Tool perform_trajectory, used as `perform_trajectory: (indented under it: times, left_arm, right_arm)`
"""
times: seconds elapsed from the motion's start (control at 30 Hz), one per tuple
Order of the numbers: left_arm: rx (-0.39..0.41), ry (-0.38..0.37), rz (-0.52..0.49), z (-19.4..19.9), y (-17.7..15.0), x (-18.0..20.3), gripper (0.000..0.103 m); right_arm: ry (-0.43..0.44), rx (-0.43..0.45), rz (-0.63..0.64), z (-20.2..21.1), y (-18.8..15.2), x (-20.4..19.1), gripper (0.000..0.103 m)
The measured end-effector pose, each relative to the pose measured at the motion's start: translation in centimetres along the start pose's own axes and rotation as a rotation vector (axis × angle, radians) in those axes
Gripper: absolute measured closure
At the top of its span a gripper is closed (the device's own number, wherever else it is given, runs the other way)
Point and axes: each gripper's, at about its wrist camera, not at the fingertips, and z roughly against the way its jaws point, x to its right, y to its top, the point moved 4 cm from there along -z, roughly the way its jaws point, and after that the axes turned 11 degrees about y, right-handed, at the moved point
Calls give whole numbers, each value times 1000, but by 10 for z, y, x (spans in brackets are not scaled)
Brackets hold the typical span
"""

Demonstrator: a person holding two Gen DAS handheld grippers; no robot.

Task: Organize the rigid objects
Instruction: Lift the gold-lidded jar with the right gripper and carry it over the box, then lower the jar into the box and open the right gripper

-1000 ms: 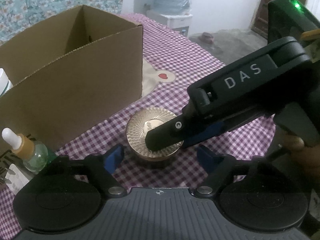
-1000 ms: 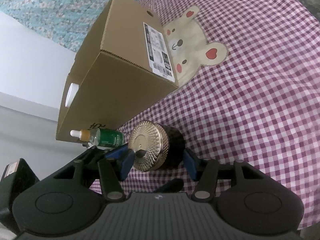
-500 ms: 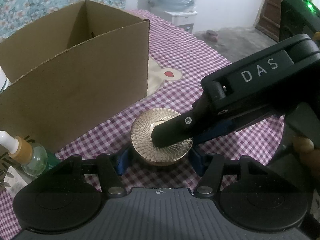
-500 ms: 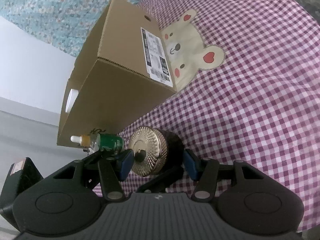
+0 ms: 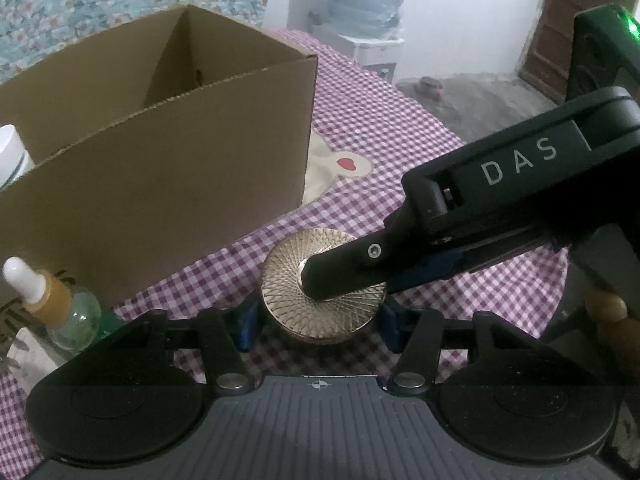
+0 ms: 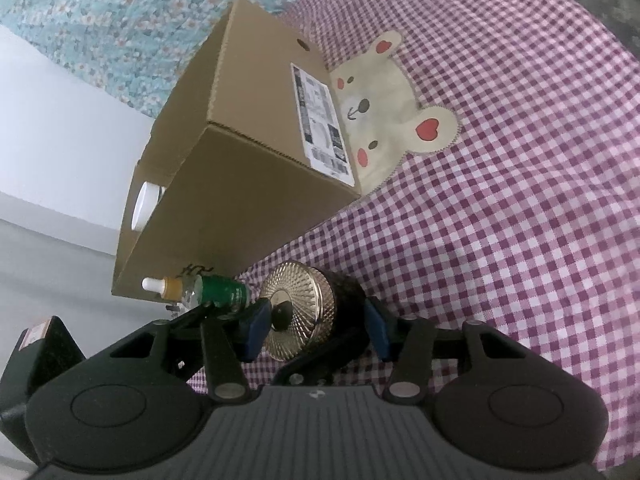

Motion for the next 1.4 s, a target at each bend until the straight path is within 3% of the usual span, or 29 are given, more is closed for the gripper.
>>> perform_trajectory:
  times: [0.23, 0.4, 0.5, 0.6, 0.77, 1.0, 1.2, 1.4]
  left_arm:
    - [97, 39, 14, 50, 16, -5, 47]
    - [216, 110, 56, 97, 52, -23, 47]
    - [243, 166, 103, 107, 77, -39, 47]
    - [209, 199, 144, 94, 95, -52, 47]
    - [64, 167, 266, 47, 107, -82, 48]
    - [-59, 151, 326, 6, 103, -101, 47]
    - [-75, 168, 312, 2, 100, -99, 47]
    - [-69, 169, 294, -6, 106, -94, 45]
  right_arm:
    - [6, 22, 96, 14, -2, -44, 50]
    - [48, 72, 256, 32, 15, -107, 50]
    - [63, 78, 358, 31, 35, -141, 50]
    - [48, 53, 434, 15, 60, -162, 50]
    - [13, -82, 387, -35, 108, -147, 50]
    - [-41, -230, 357, -83, 131, -126, 49]
    - [-116, -270, 495, -98, 126, -136, 50]
    - [-123, -269, 516, -95, 126, -135, 51]
